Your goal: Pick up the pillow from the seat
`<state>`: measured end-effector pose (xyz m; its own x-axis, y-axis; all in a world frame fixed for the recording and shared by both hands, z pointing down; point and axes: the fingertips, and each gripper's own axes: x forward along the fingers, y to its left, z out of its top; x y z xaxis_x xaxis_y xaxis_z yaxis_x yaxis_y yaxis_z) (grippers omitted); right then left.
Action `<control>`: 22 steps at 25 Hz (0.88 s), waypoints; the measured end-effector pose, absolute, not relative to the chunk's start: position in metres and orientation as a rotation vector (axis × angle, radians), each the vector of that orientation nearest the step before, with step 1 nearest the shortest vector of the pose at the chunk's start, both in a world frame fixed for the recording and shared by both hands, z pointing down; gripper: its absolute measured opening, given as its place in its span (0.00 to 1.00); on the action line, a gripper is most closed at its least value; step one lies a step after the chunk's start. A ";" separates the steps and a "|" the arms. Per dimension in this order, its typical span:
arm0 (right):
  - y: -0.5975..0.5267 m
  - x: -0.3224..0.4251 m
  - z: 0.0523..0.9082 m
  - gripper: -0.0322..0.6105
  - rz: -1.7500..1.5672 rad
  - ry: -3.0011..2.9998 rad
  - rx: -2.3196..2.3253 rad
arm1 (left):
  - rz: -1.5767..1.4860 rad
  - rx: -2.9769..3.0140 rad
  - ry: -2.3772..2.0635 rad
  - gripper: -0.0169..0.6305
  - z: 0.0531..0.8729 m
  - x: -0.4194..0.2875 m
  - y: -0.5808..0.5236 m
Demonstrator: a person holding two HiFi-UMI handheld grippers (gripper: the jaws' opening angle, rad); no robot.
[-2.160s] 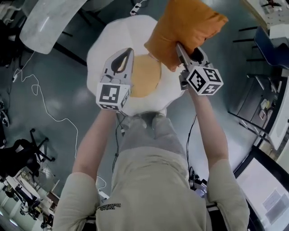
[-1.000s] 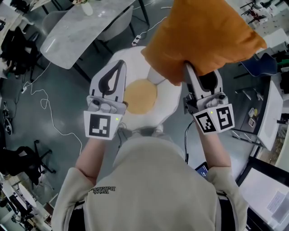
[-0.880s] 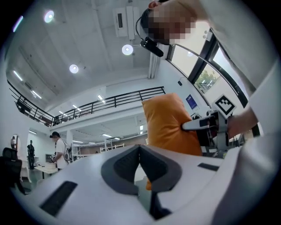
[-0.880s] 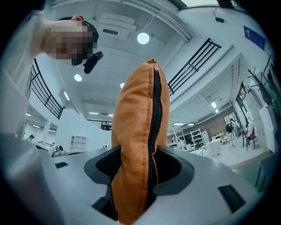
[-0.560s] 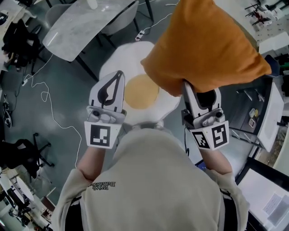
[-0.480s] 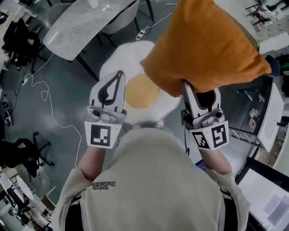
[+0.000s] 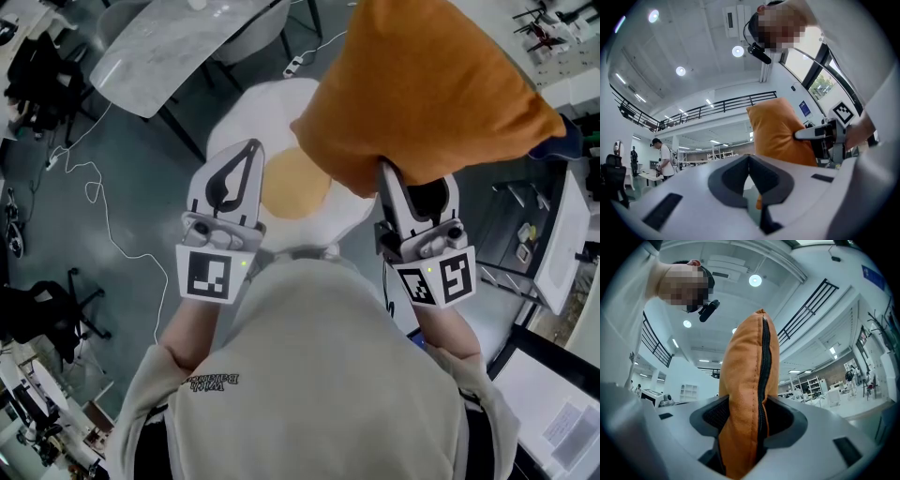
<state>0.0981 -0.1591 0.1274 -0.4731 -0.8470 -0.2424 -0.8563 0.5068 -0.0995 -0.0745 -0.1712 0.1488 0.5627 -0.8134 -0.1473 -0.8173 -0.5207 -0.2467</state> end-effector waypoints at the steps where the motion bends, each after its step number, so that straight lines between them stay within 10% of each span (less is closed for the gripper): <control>1: -0.159 0.099 0.128 0.42 0.055 2.492 -1.444 | 0.016 -2.516 1.344 0.04 0.149 -0.073 -0.170; 22: -0.146 0.096 0.121 0.42 0.069 2.480 -1.427 | 0.004 -2.523 1.309 0.04 0.147 -0.066 -0.157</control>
<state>0.0959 -0.1462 0.1215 -0.4736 -0.8406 -0.2630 -0.8540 0.5113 -0.0965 -0.0659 -0.1571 0.1470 0.5851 -0.7991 -0.1382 -0.8000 -0.5408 -0.2600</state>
